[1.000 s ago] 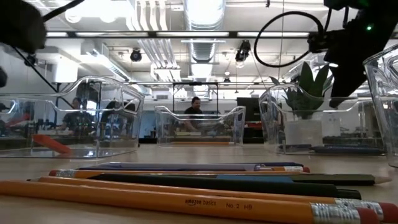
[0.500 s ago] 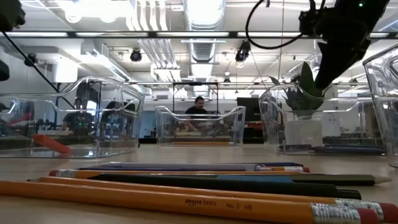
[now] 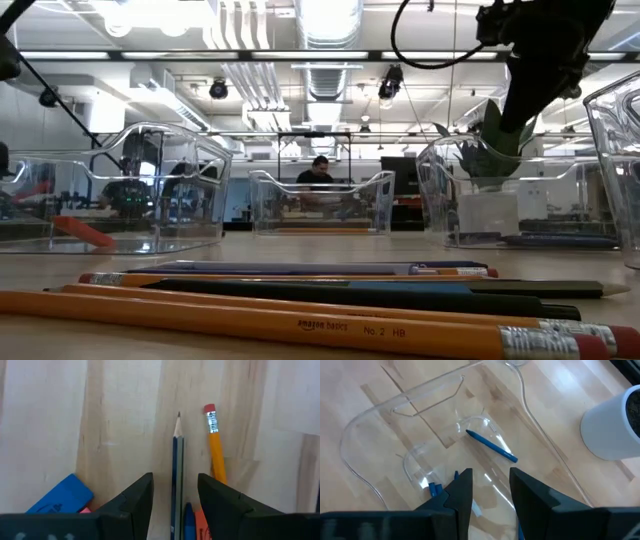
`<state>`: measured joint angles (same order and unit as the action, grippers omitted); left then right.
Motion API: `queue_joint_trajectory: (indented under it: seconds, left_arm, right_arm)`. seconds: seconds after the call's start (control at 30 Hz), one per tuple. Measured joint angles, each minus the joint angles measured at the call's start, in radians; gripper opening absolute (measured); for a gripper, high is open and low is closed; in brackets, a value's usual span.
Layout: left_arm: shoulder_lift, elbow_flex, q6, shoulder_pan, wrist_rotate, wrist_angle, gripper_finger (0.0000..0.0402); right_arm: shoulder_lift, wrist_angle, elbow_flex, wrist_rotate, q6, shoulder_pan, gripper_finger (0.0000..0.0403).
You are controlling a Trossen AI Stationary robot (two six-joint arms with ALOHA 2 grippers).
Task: Sort crayons/erasers/pens/pencils in bins
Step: Put the black pencil into the top transparent bin
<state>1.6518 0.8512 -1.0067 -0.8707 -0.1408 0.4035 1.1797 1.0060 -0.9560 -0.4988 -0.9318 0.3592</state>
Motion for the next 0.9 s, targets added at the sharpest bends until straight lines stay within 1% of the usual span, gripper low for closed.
queue_joint_trajectory:
  seconds: [0.17, 0.3, 0.43, 0.6, 0.63, 0.77, 0.9]
  left_arm:
    - [0.061, 0.011, -0.001, -0.001, -0.013, 0.012, 0.0139]
    - [0.112, 0.019, -0.001, 0.002, -0.035, 0.034, 0.012]
    - [0.137, 0.022, -0.005, 0.004, -0.042, 0.042, 0.0081]
    - [0.14, 0.032, -0.007, 0.007, -0.036, 0.048, 0.0016]
    - [0.14, 0.037, -0.006, 0.007, -0.034, 0.054, 0.001]
    - [0.121, 0.045, 0.011, 0.007, -0.027, 0.056, 0.0008]
    - [0.053, 0.044, 0.02, 0.008, -0.033, 0.056, 0.0007]
  right_arm:
    - [0.0, -0.001, -0.02, 0.0, 0.002, 0.0, 0.0123]
    - [0.0, 0.0, -0.034, -0.002, 0.013, 0.0, 0.0123]
    - [0.0, 0.0, -0.045, -0.002, 0.014, 0.0, 0.0123]
    - [0.0, -0.001, -0.055, -0.002, 0.016, 0.0, 0.0123]
    - [0.0, -0.001, -0.055, -0.002, 0.016, 0.0, 0.0123]
    - [0.0, -0.001, -0.055, -0.002, 0.016, 0.0, 0.0123]
    - [0.0, 0.0, -0.055, -0.002, 0.016, 0.0, 0.0123]
